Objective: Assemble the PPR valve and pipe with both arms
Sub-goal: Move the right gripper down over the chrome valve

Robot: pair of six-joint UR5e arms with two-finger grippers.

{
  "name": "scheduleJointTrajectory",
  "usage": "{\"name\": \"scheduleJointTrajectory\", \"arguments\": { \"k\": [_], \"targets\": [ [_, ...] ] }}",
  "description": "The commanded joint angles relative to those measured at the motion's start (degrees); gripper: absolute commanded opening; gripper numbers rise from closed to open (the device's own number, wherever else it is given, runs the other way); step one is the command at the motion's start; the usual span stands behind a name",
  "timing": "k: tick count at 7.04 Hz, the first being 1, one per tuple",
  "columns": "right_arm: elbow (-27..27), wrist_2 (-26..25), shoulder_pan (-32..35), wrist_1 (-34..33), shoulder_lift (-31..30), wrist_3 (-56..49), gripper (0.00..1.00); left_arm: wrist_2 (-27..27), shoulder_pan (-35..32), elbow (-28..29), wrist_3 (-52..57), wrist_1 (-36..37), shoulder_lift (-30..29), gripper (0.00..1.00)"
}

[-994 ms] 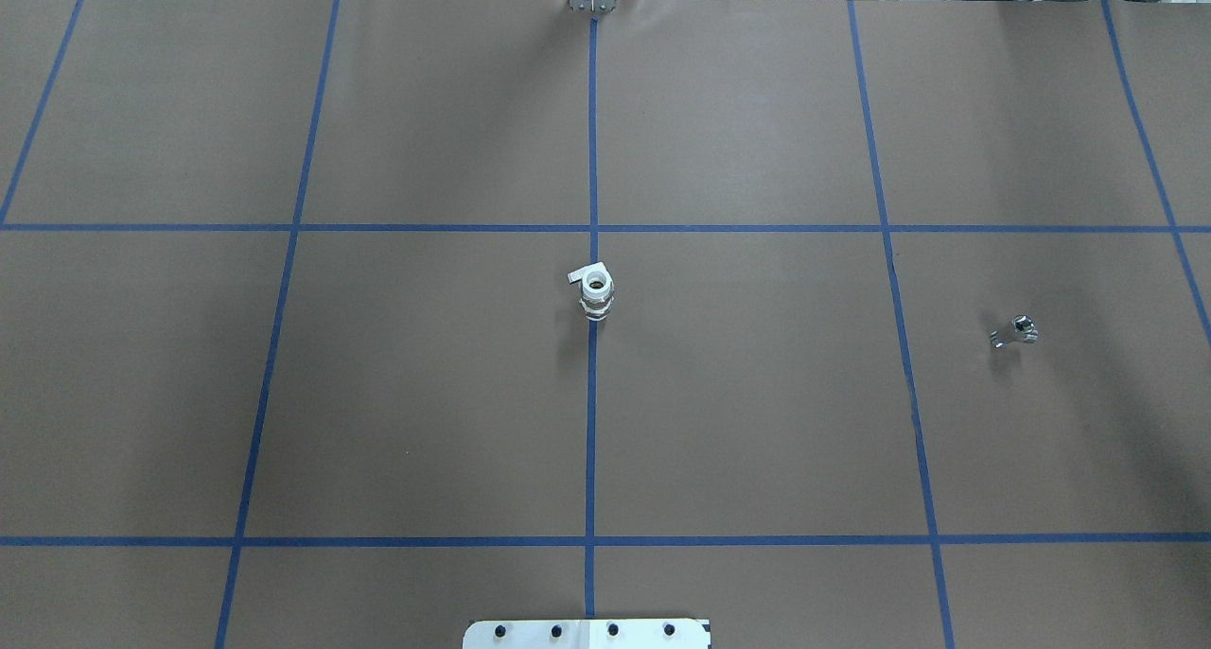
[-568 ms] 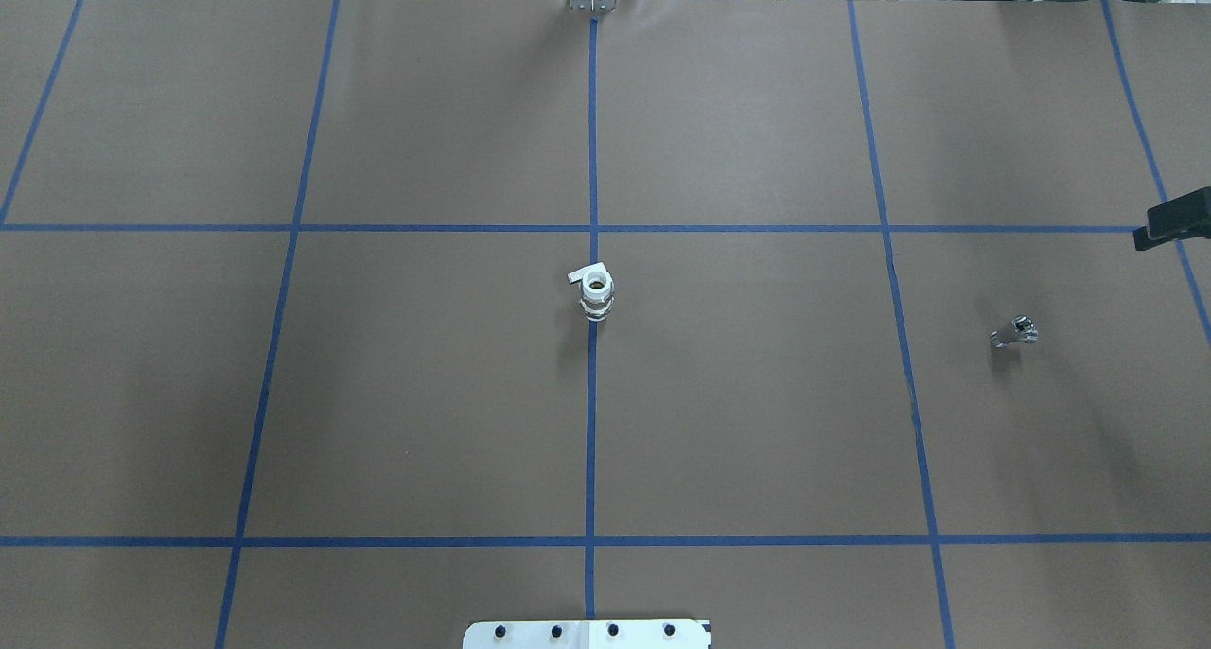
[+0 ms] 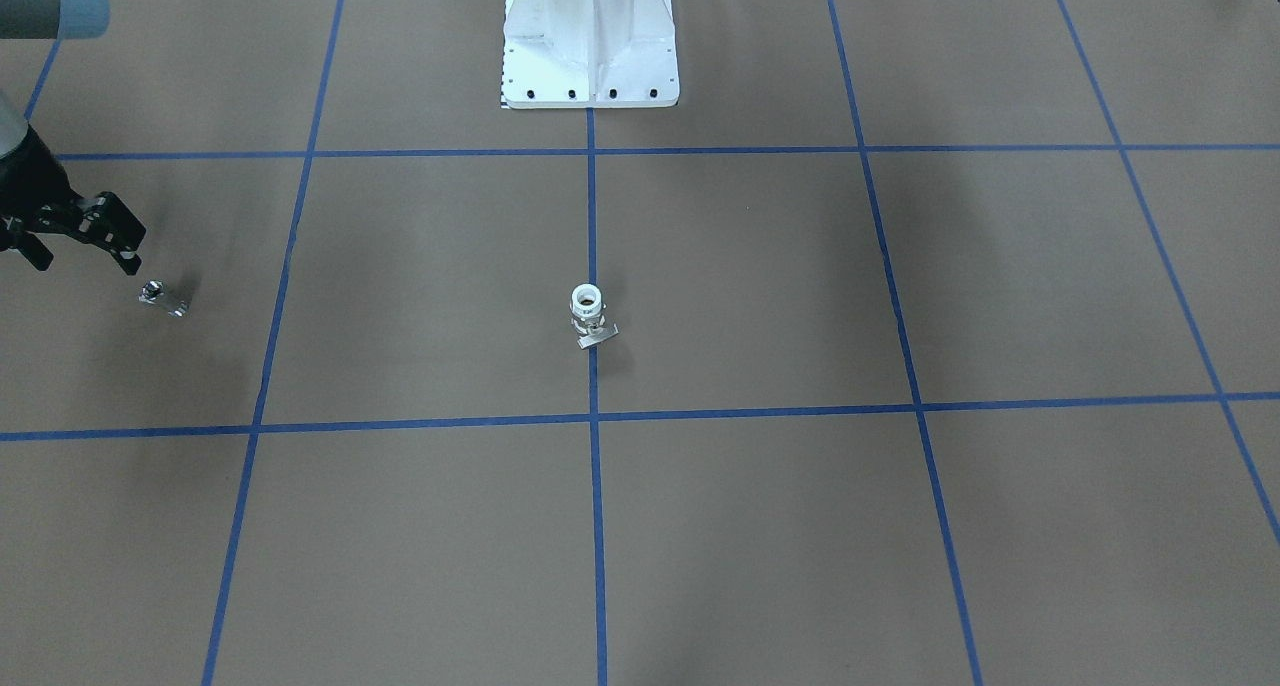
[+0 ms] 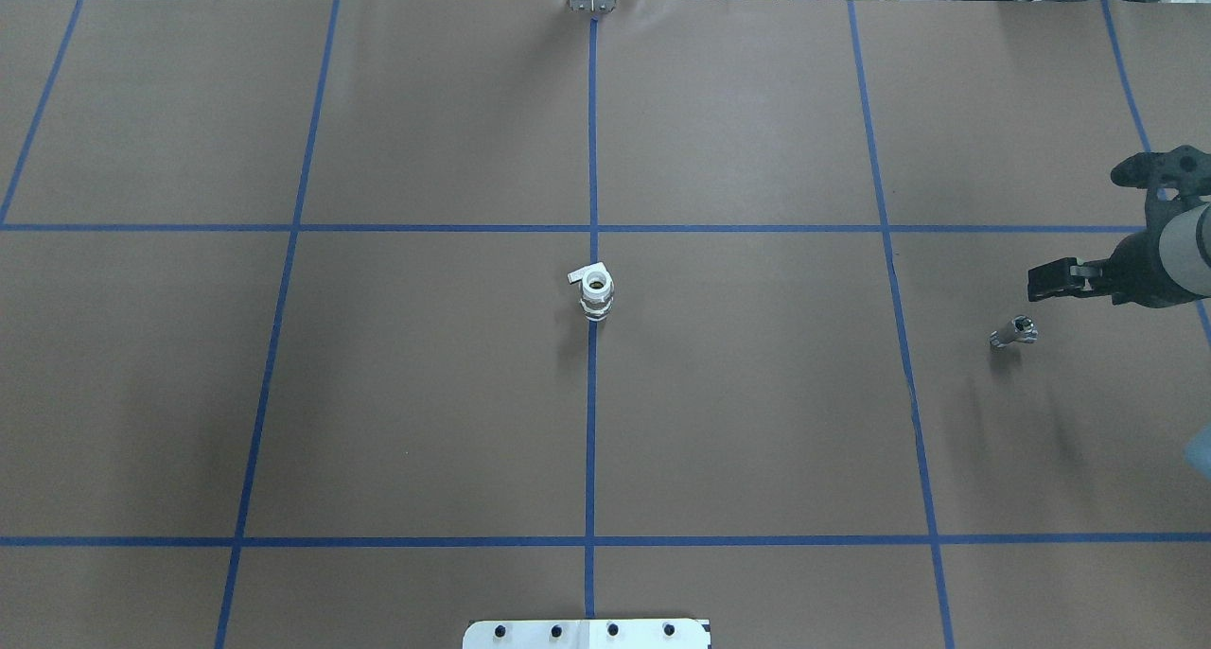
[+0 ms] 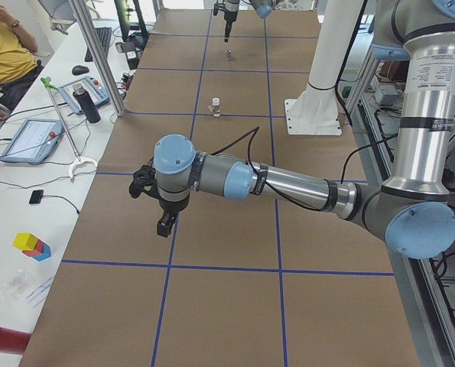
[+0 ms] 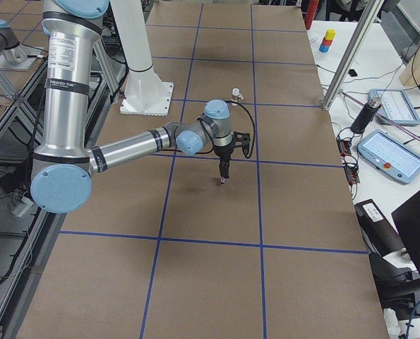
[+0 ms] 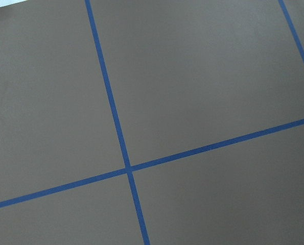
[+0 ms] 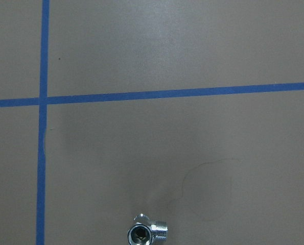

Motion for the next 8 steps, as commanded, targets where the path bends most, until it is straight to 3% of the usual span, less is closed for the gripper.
{"name": "scheduleJointTrajectory", "arguments": {
  "k": [1, 3, 8],
  "targets": [
    [-5.6, -0.2, -1.1, 9.8, 0.5, 0.8, 0.93, 0.0, 0.0, 0.2, -0.1, -0.1, 0.0, 1.0],
    [-5.5, 0.0, -2.5, 9.6, 1.6, 1.6, 0.72, -0.1, 0.0, 0.0, 0.0, -0.1, 0.0, 1.0],
    [-5.7, -0.4, -5.4, 9.4, 0.3, 1.3, 0.69, 0.0, 0.1, 0.3, -0.2, -0.1, -0.1, 1.0]
  ]
}}
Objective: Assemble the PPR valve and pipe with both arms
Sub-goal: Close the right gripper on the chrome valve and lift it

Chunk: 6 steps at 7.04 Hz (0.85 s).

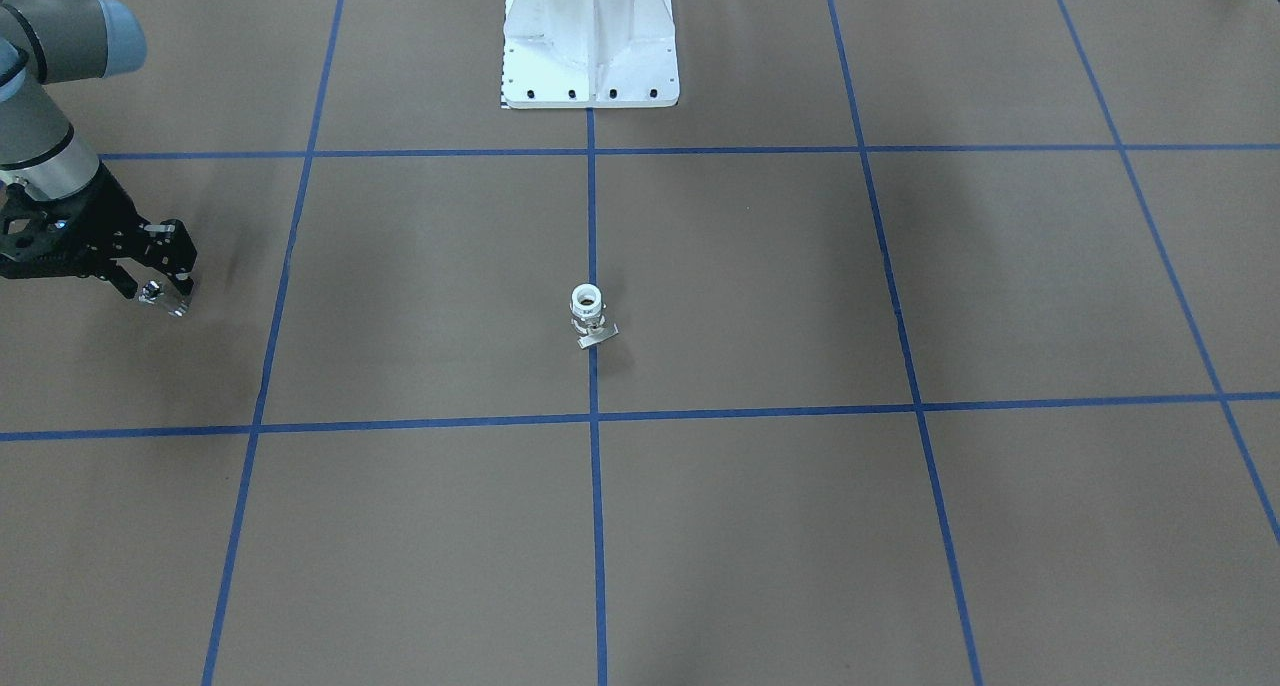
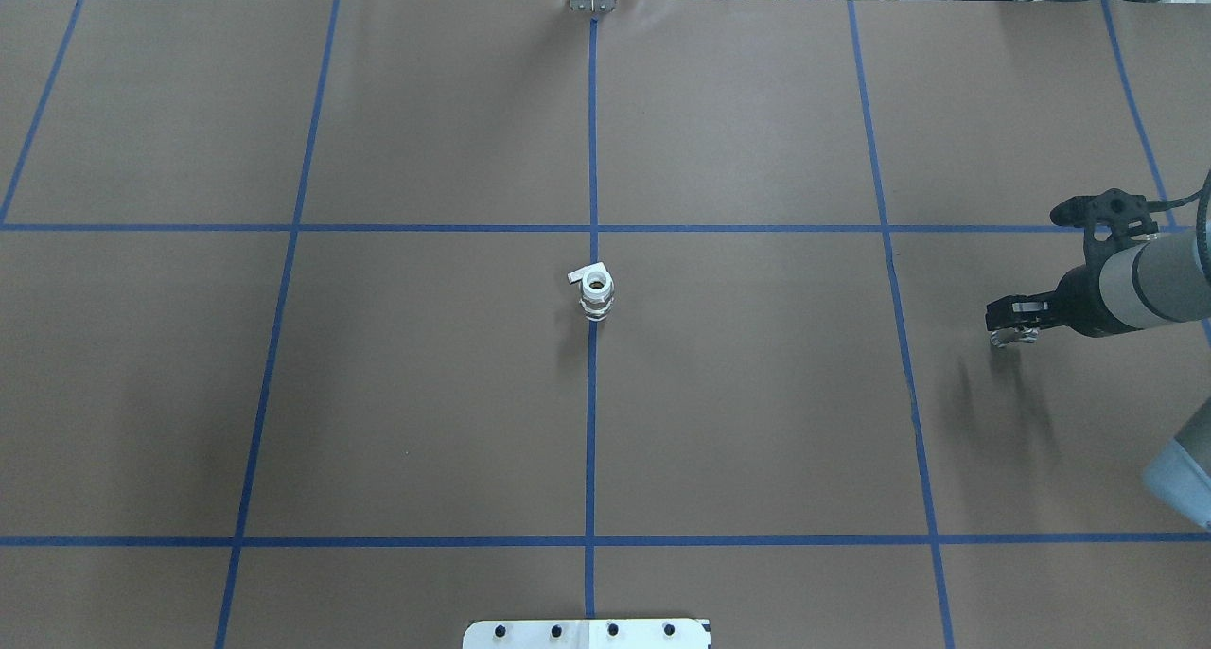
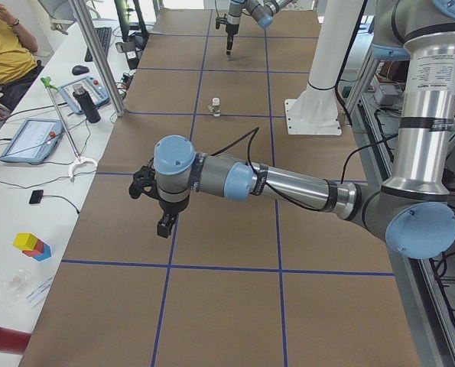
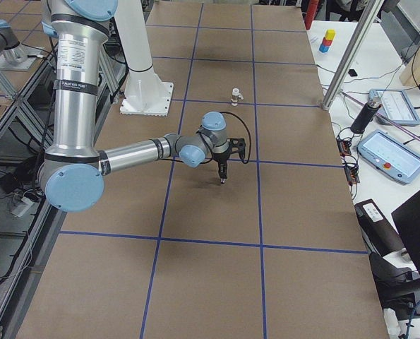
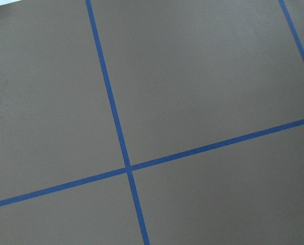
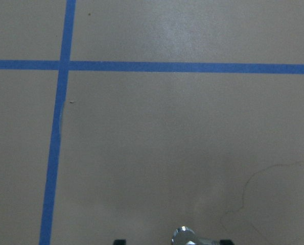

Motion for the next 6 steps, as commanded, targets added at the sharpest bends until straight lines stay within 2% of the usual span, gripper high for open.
{"name": "scheduleJointTrajectory", "arguments": {
  "k": [1, 2, 4, 6],
  "targets": [
    [-0.1, 0.1, -0.1, 0.0, -0.4, -0.5, 0.69, -0.1, 0.0, 0.1, 0.0, 0.0, 0.0, 1.0],
    [-0.1, -0.1, -0.3, -0.7, -0.4, -0.6, 0.69, -0.1, 0.0, 0.0, 0.0, 0.0, 0.2, 1.0],
    [-0.2, -0.4, -1.1, -2.3, -0.4, -0.8, 0.59, 0.0, 0.0, 0.0, 0.0, 0.0, 0.2, 1.0],
    [-0.2, -0.4, -1.1, -2.3, -0.4, -0.8, 0.57, 0.0, 0.0, 0.0, 0.0, -0.1, 0.2, 1.0]
  ]
}}
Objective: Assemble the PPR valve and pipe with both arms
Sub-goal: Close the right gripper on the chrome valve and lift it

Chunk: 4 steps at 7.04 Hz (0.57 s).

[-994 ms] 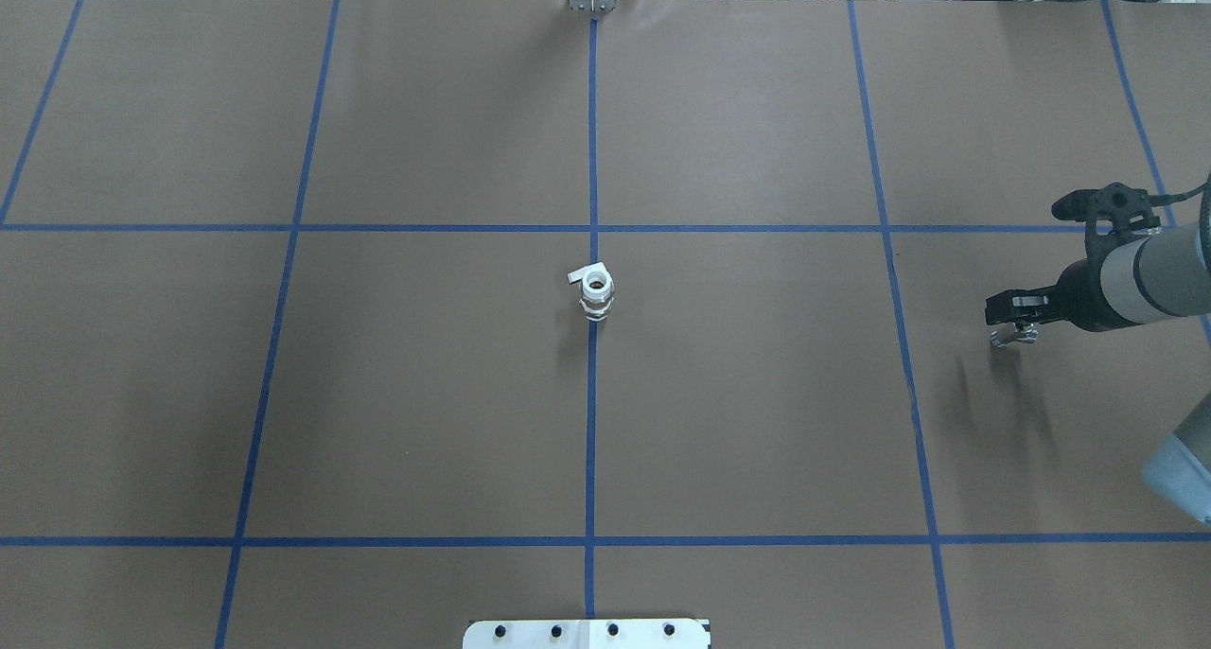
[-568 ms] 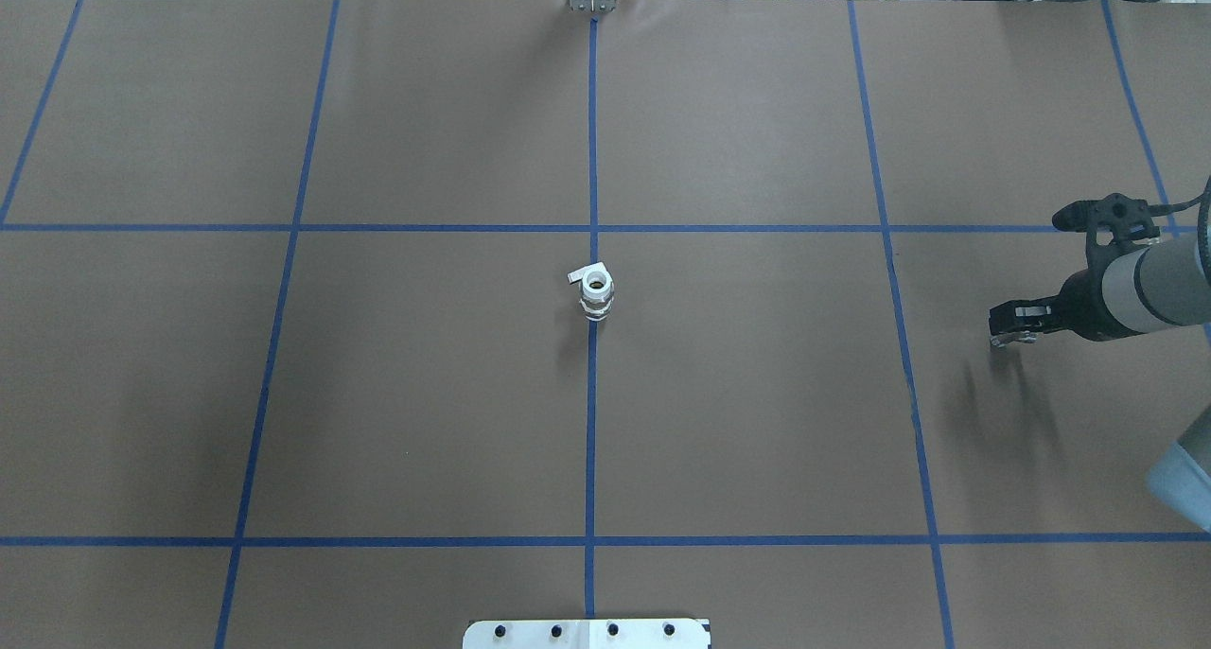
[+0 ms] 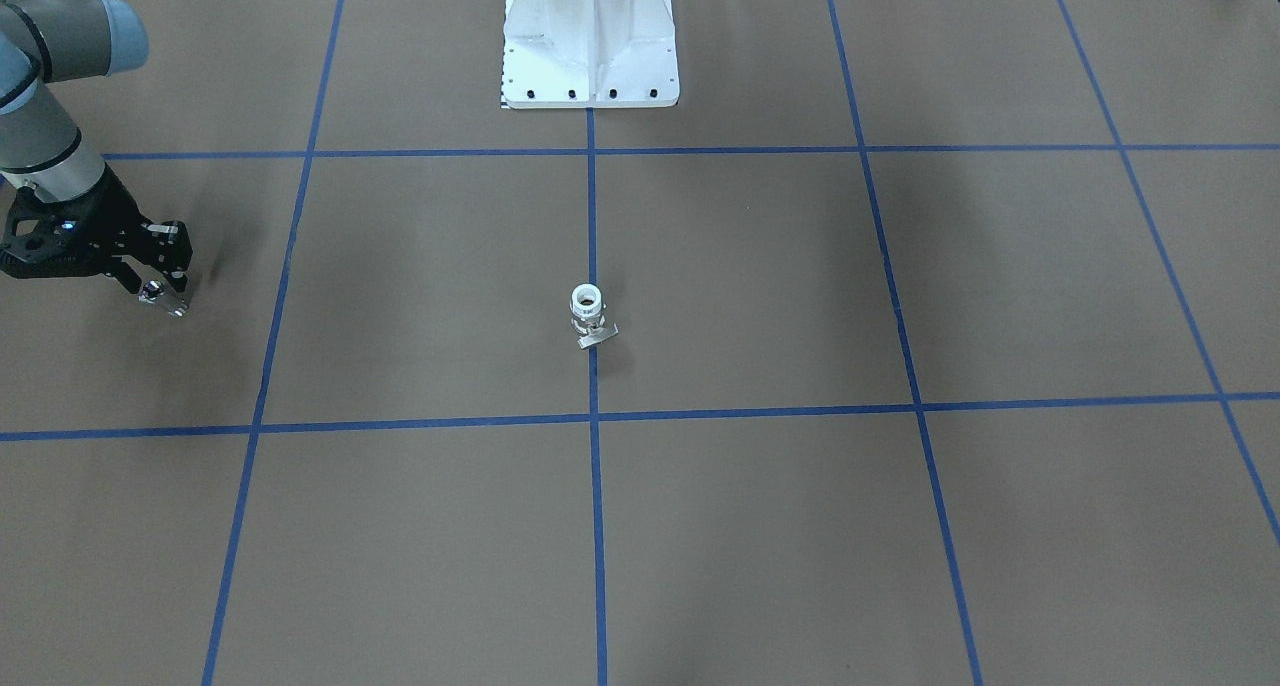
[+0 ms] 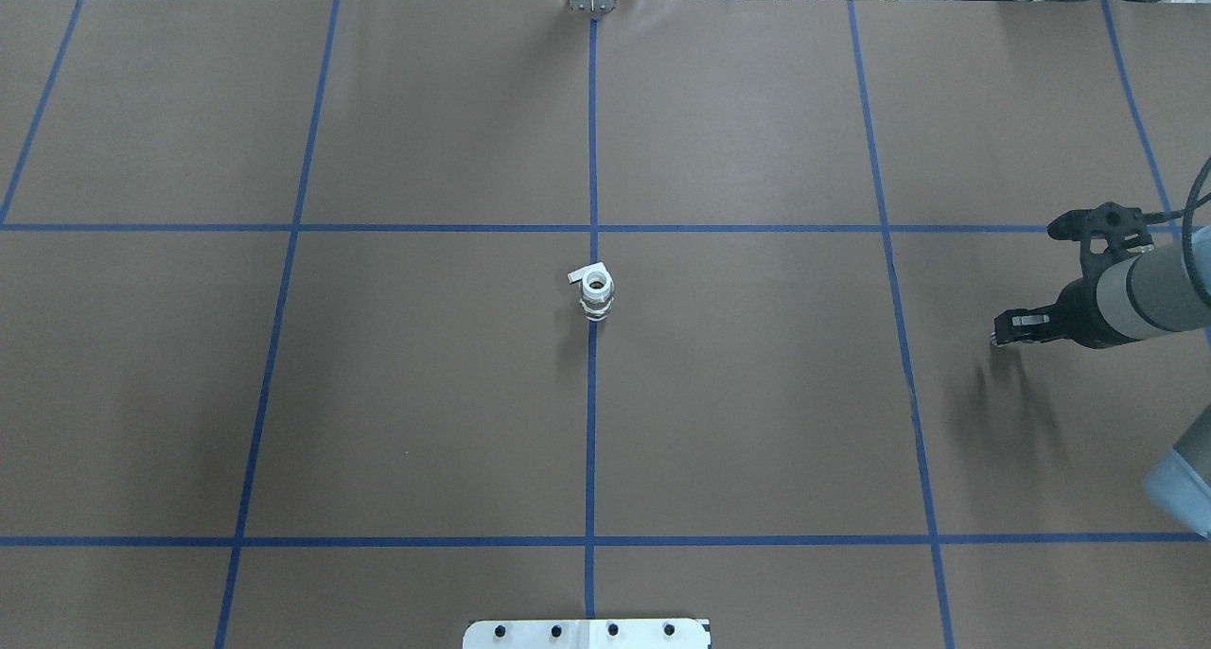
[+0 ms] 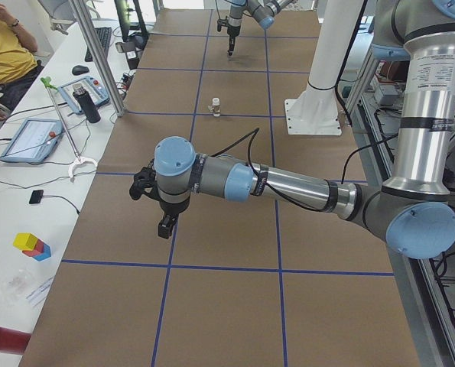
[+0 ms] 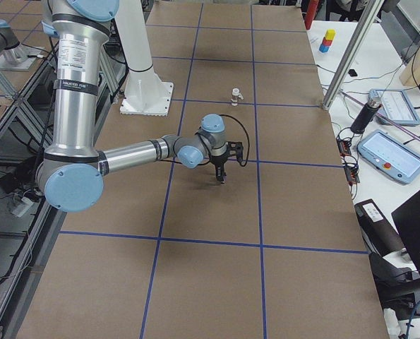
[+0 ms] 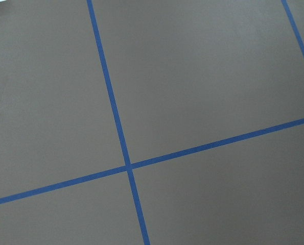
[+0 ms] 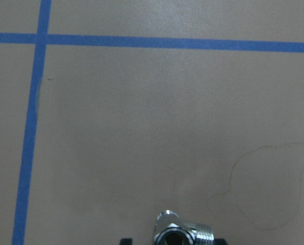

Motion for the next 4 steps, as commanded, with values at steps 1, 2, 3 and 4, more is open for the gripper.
{"name": "scheduleJointTrajectory", "arguments": {
  "k": [1, 2, 3, 4],
  "targets": [
    [0.0, 0.0, -0.1, -0.1, -0.1, 0.0, 0.57, -0.1, 0.0, -0.1, 0.0, 0.0, 0.0, 1.0],
    [0.0, 0.0, -0.1, -0.1, -0.1, 0.0, 0.52, -0.1, 0.0, -0.1, 0.0, 0.0, 0.0, 1.0],
    [0.0, 0.1, -0.1, -0.1, 0.0, 0.0, 0.36, 0.0, 0.0, -0.1, 0.0, 0.0, 0.0, 1.0],
    [0.0, 0.1, -0.1, -0.1, 0.0, 0.0, 0.09, -0.1, 0.0, -0.1, 0.0, 0.0, 0.0, 1.0]
  ]
}}
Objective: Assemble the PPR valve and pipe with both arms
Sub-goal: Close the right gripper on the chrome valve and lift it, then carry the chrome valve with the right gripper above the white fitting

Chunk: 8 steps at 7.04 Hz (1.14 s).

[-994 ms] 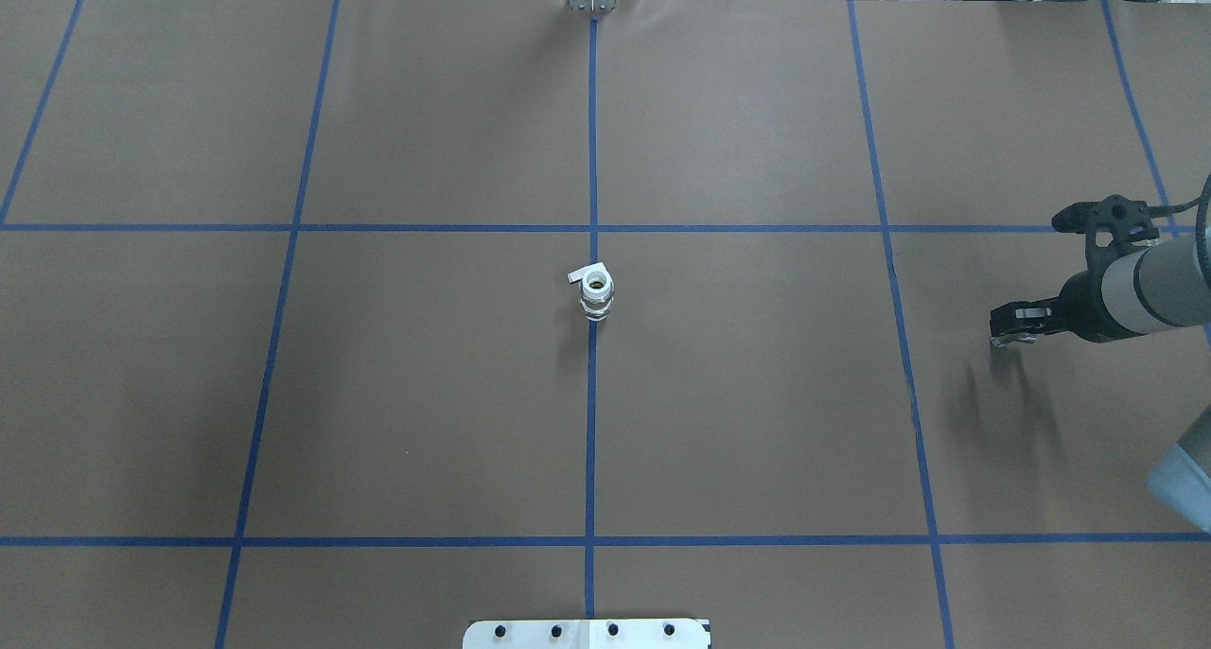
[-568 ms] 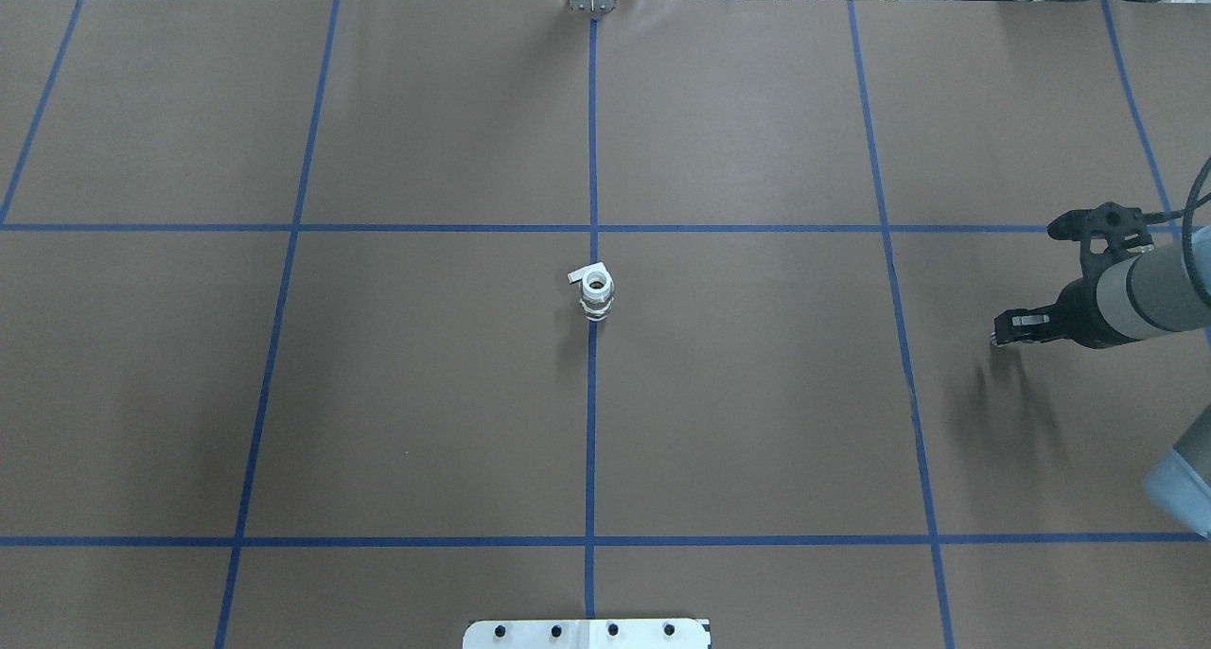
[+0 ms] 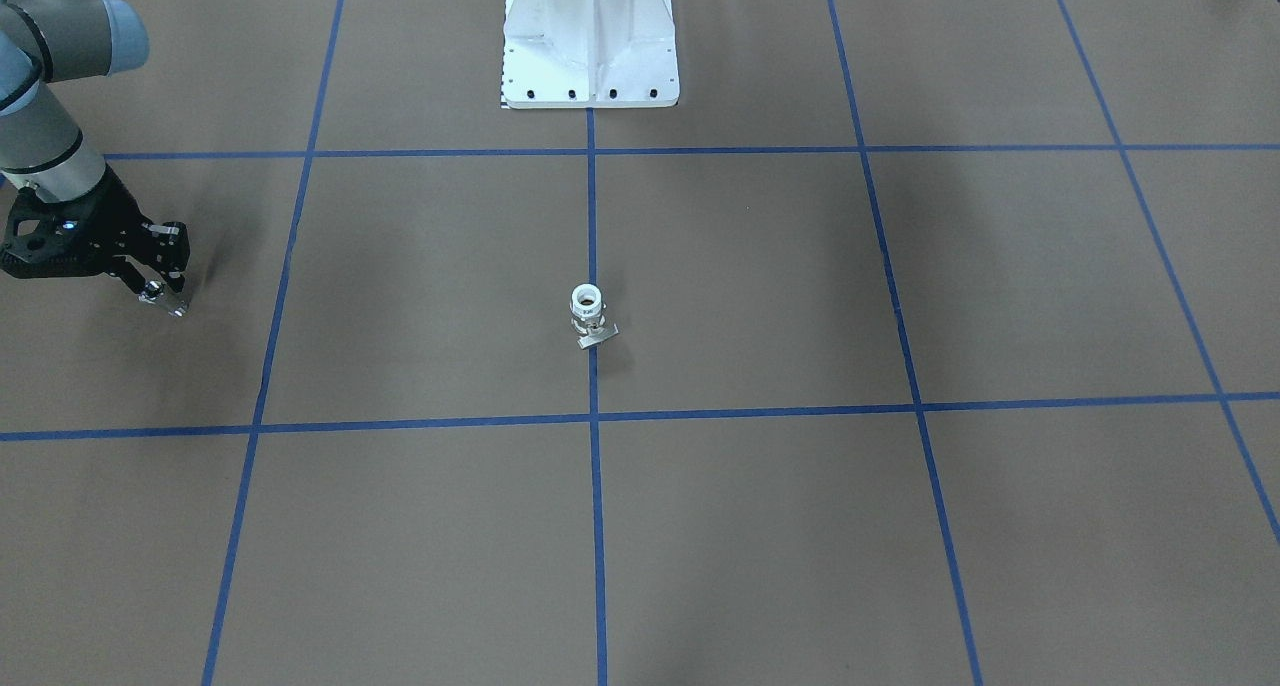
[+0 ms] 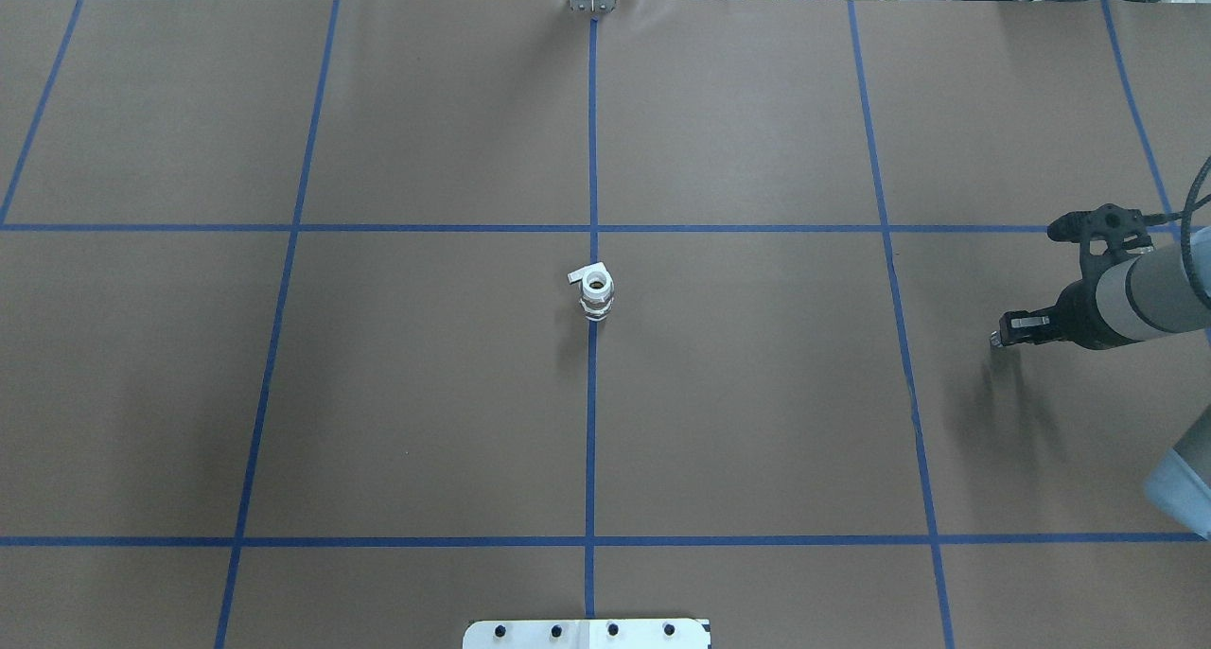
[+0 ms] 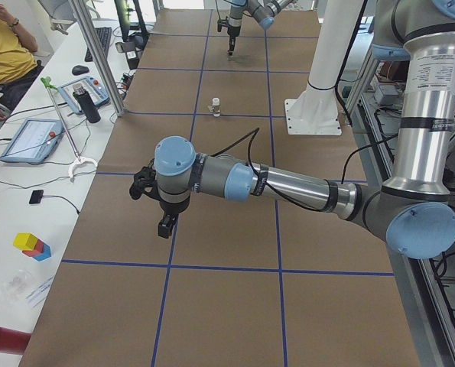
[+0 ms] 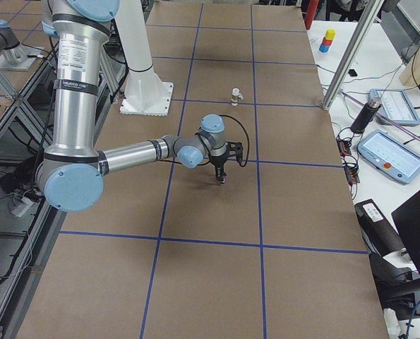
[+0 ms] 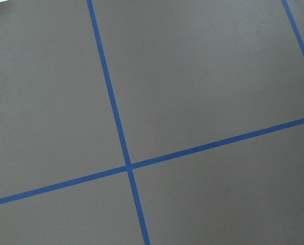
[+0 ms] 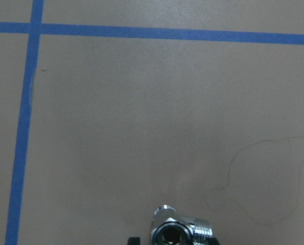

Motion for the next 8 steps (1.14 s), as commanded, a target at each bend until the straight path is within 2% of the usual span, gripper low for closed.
{"name": "scheduleJointTrajectory", "arguments": {
  "k": [1, 3, 4, 5, 6, 8],
  "targets": [
    [0.2, 0.0, 0.0, 0.0, 0.2, 0.0, 0.0, 0.0, 0.0, 0.0, 0.0, 0.0, 0.0, 1.0],
    [0.3, 0.7, 0.7, -0.2, 0.9, -0.1, 0.0, 0.0, 0.0, 0.2, 0.0, 0.0, 0.1, 1.0],
    [1.1, 1.8, 2.2, -3.7, 3.2, -0.3, 0.0, 0.0, -0.1, 0.3, -0.8, 0.3, 0.2, 1.0],
    [1.3, 3.2, 3.2, -9.6, 8.9, -0.2, 0.0, 0.7, 0.0, 2.0, -5.7, 0.5, 0.3, 1.0],
    [1.6, 3.2, 3.3, -16.5, 14.7, -0.2, 0.0, 7.3, 0.3, 3.5, -8.6, 0.4, 1.4, 1.0],
    [2.1, 3.1, 3.4, -27.5, 24.4, -0.1, 0.0, 7.5, 0.2, 3.5, -10.2, 0.3, 6.0, 1.0]
  ]
}}
